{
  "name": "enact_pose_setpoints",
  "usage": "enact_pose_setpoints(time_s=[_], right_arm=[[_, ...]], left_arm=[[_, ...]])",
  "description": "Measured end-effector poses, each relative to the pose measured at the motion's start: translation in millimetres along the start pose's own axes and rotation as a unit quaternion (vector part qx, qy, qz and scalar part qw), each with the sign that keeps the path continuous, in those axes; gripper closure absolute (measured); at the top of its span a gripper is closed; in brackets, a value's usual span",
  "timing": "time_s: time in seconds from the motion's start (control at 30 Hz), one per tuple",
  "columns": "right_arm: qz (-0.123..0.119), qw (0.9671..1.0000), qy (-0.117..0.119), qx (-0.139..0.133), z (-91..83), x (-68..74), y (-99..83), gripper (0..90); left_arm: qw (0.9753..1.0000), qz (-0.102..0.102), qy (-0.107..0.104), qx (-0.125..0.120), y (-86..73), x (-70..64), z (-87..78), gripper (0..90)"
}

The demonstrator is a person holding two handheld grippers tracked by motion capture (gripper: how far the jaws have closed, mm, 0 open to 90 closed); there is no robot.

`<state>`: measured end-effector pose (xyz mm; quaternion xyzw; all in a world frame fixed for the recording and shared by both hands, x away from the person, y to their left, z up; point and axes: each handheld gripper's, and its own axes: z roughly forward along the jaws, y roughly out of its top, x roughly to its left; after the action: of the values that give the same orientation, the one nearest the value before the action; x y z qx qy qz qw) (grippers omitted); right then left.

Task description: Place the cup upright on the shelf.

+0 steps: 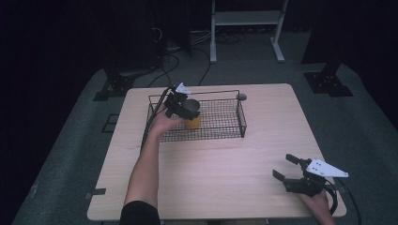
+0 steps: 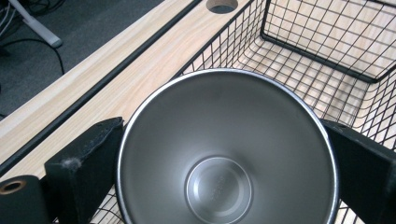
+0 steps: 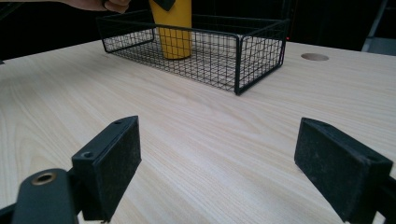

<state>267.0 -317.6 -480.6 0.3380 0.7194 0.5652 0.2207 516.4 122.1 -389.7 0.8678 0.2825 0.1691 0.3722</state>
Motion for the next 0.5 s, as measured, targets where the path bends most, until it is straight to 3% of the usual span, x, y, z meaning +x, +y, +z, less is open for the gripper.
enact_pose_setpoints(time_s=[0.5], right_arm=[[0.002, 1.0, 0.004, -0.003, -0.4, -1.3, -0.1, 13.6]], left_arm=[[0.9999, -0.007, 0.005, -0.012, -1.9, 2.5, -4.1, 3.0]])
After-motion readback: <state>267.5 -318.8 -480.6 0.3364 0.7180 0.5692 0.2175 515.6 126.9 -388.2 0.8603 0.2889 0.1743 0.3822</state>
